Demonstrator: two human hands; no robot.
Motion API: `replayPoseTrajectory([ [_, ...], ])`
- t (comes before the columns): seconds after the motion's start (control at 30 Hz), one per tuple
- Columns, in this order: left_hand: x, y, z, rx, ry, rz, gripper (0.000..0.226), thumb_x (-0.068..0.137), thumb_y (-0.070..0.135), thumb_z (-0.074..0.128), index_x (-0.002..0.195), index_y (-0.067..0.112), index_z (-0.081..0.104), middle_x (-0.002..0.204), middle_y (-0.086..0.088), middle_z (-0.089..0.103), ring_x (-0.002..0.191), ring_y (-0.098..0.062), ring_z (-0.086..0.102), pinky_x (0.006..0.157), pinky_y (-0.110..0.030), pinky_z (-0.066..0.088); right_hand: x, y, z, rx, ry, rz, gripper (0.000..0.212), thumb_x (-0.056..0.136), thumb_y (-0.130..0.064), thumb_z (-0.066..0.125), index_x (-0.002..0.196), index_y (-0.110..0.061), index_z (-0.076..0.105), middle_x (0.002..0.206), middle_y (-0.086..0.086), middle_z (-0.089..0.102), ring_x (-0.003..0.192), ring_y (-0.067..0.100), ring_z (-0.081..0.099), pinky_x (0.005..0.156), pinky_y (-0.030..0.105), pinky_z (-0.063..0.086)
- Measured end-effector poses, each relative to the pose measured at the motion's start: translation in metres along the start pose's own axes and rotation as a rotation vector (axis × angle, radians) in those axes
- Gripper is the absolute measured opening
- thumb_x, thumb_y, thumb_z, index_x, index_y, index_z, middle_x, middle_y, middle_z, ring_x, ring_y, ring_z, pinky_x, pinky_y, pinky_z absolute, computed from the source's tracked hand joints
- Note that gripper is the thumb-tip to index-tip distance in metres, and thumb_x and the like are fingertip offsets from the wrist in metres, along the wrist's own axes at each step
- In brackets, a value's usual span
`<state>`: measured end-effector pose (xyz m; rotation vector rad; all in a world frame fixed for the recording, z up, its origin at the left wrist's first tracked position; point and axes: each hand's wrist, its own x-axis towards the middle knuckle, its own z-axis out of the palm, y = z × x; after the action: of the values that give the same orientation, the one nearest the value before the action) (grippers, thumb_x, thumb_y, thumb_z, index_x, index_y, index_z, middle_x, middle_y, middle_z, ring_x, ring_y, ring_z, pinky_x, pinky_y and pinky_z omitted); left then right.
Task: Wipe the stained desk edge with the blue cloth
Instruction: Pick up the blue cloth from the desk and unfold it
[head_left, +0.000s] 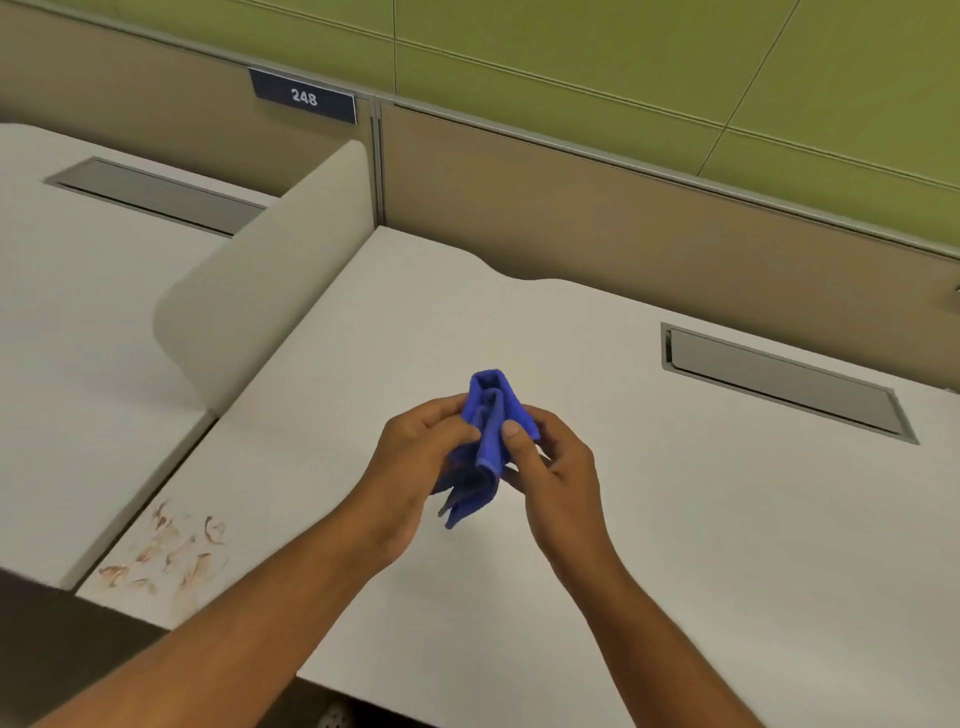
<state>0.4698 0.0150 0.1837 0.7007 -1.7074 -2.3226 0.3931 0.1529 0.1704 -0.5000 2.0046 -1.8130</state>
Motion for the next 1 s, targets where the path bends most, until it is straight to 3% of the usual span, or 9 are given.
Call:
replayPoseTrajectory([
  [0.13, -0.027, -0.011, -0.025, 0.1, -0.055, 0.086, 0.052, 0.088, 0.004, 0.069, 0.129, 0.035, 0.071, 0.118, 0.006, 0.079, 0.11, -0.015, 0.075, 0.082, -0.024, 0.061, -0.016, -0.002, 0.024, 0.041, 0.042, 0.009, 0.021, 0.107, -0.023, 0.057, 0.112, -0.024, 0.077, 0.103, 0.002, 0.08, 0.098, 0.021, 0.078, 0.084, 0.037, 0.066],
  [0.27, -0.038, -0.014, -0.042, 0.14, 0.098, 0.14, 0.046, 0.087, 0.009, 0.08, 0.124, 0.034, 0.072, 0.113, 0.019, 0.077, 0.104, -0.007, 0.074, 0.07, -0.019, 0.06, -0.029, -0.002, 0.046, 0.038, 0.062, 0.02, 0.02, 0.104, -0.024, 0.06, 0.109, -0.024, 0.079, 0.099, -0.003, 0.081, 0.093, 0.016, 0.079, 0.077, 0.028, 0.064],
  [0.33, -0.04, -0.013, -0.049, 0.103, 0.199, 0.125, 0.032, 0.088, 0.011, 0.08, 0.115, 0.028, 0.074, 0.104, 0.015, 0.079, 0.097, -0.011, 0.077, 0.065, -0.016, 0.059, -0.033, -0.002, 0.054, 0.038, 0.074, 0.028, 0.017, 0.102, -0.023, 0.063, 0.109, -0.023, 0.078, 0.099, -0.005, 0.08, 0.091, 0.016, 0.079, 0.075, 0.028, 0.063],
  [0.43, -0.042, -0.009, -0.064, 0.036, 0.282, 0.132, 0.026, 0.086, 0.007, 0.078, 0.105, 0.025, 0.077, 0.101, 0.002, 0.08, 0.097, -0.021, 0.078, 0.08, -0.032, 0.063, -0.035, -0.003, 0.06, 0.05, 0.158, -0.01, 0.017, 0.095, -0.013, 0.07, 0.104, -0.027, 0.071, 0.099, -0.008, 0.076, 0.085, 0.012, 0.078, 0.067, 0.023, 0.062],
  [0.5, -0.042, -0.003, -0.074, -0.043, 0.313, 0.166, 0.026, 0.08, 0.009, 0.078, 0.101, 0.024, 0.076, 0.099, 0.0, 0.08, 0.094, -0.021, 0.078, 0.08, -0.033, 0.063, -0.037, -0.003, 0.058, 0.011, 0.233, -0.052, 0.021, 0.092, -0.008, 0.072, 0.096, -0.027, 0.062, 0.099, -0.009, 0.071, 0.082, 0.005, 0.073, 0.066, 0.019, 0.059],
  [0.63, -0.035, 0.01, -0.09, -0.161, 0.39, 0.2, 0.022, 0.081, 0.004, 0.08, 0.097, 0.018, 0.073, 0.095, -0.004, 0.077, 0.085, -0.017, 0.076, 0.075, -0.027, 0.061, -0.041, -0.001, 0.058, -0.111, 0.134, -0.083, 0.023, 0.095, 0.003, 0.055, 0.087, -0.017, 0.062, 0.096, -0.001, 0.074, 0.08, 0.014, 0.068, 0.07, 0.023, 0.055],
  [0.77, -0.032, 0.019, -0.092, -0.225, 0.374, 0.174, 0.02, 0.085, 0.001, 0.077, 0.097, 0.016, 0.073, 0.096, -0.006, 0.079, 0.087, -0.023, 0.079, 0.078, -0.031, 0.063, -0.046, -0.008, 0.067, 0.07, -0.005, -0.019, 0.034, 0.103, -0.007, 0.046, 0.096, -0.019, 0.077, 0.098, 0.0, 0.077, 0.091, 0.012, 0.072, 0.075, 0.024, 0.06],
  [0.87, -0.031, 0.025, -0.091, -0.202, 0.337, 0.193, 0.018, 0.086, 0.002, 0.077, 0.095, 0.018, 0.077, 0.095, -0.003, 0.082, 0.09, -0.023, 0.08, 0.078, -0.03, 0.063, -0.047, -0.011, 0.072, 0.019, -0.087, -0.078, 0.02, 0.102, -0.025, 0.058, 0.108, -0.029, 0.077, 0.113, -0.007, 0.075, 0.102, 0.008, 0.071, 0.082, 0.02, 0.058],
  [1.0, -0.026, 0.037, -0.097, -0.077, 0.253, 0.291, 0.019, 0.088, 0.008, 0.08, 0.098, 0.023, 0.082, 0.101, -0.001, 0.083, 0.097, -0.021, 0.08, 0.084, -0.03, 0.063, -0.043, -0.009, 0.068, -0.161, 0.003, -0.188, 0.034, 0.091, -0.008, 0.074, 0.102, -0.04, 0.078, 0.113, -0.012, 0.073, 0.097, 0.003, 0.072, 0.069, 0.011, 0.056],
])
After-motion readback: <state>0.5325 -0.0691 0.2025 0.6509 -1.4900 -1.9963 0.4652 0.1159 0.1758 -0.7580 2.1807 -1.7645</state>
